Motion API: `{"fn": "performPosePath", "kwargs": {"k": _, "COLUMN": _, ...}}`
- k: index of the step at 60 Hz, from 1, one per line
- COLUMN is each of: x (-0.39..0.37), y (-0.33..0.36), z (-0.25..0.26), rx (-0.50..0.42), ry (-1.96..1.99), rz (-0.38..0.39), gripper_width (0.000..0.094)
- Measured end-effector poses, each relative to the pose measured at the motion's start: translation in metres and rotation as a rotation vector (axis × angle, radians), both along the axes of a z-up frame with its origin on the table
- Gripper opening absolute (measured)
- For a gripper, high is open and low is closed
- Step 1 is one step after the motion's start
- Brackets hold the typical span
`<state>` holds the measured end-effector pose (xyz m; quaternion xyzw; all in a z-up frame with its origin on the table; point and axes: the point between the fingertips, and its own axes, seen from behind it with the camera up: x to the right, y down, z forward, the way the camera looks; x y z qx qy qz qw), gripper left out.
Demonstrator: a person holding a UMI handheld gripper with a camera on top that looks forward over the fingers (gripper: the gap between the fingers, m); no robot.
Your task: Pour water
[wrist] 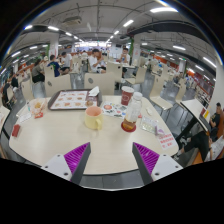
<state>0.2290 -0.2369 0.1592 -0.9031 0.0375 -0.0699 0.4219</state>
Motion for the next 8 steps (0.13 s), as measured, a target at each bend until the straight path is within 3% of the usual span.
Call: {"fn": "performPosePath", "kwargs": {"k": 8, "x": -0.0018, "y": 0.0012, "z": -0.0005, "rx": 0.004, "ry": 0.009, "rz": -0.002, "gripper_width": 0.0849}}
